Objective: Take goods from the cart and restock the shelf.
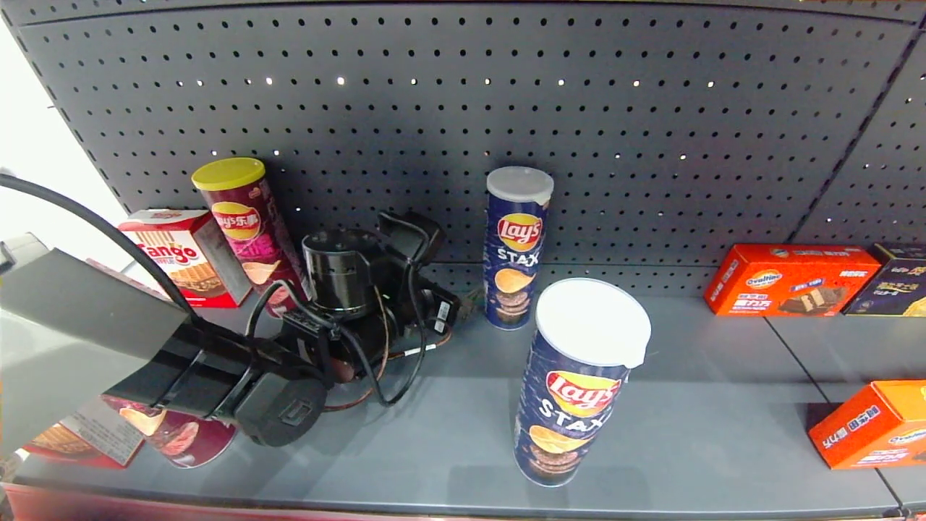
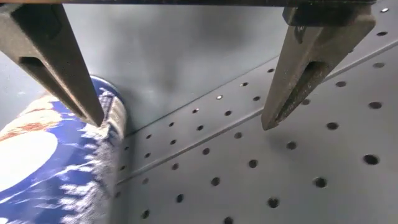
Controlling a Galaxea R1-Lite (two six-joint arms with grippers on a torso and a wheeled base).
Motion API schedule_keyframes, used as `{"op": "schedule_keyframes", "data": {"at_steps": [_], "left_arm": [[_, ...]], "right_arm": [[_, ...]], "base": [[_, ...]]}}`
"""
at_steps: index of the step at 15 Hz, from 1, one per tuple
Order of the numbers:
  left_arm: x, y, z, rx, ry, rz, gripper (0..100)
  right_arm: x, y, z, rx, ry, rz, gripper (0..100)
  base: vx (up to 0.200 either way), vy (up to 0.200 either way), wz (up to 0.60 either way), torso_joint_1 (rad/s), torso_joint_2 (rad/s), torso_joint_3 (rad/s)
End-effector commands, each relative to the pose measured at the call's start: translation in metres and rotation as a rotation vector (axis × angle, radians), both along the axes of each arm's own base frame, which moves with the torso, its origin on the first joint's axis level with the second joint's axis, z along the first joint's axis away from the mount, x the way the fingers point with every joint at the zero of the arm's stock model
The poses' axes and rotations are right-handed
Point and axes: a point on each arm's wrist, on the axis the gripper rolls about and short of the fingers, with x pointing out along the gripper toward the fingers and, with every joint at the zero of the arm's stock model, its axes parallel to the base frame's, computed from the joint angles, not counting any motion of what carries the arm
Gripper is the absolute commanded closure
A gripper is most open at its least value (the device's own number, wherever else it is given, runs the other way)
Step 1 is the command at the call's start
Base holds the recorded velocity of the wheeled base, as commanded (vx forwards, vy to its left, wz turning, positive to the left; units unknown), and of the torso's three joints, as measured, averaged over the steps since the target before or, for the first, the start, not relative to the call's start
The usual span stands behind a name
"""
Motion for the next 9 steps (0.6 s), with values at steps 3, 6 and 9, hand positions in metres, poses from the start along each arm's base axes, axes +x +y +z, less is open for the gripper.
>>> {"op": "schedule_keyframes", "data": {"at_steps": [3,6,9], "left_arm": [[0.007,0.0,-0.002,0.001,0.0,0.02,0],[0.013,-0.005,-0.004,0.0,-0.003,0.018,0],[0.014,-0.008,-0.008,0.005,0.007,0.011,0]], "right_arm": [[0.0,0.0,0.0,0.0,0.001,0.0,0],[0.0,0.0,0.0,0.0,0.001,0.0,0],[0.0,0.0,0.0,0.0,0.001,0.0,0]], "base": [[0.0,0.0,0.0,0.0,0.0,0.0],[0.0,0.0,0.0,0.0,0.0,0.0],[0.0,0.0,0.0,0.0,0.0,0.0]]}}
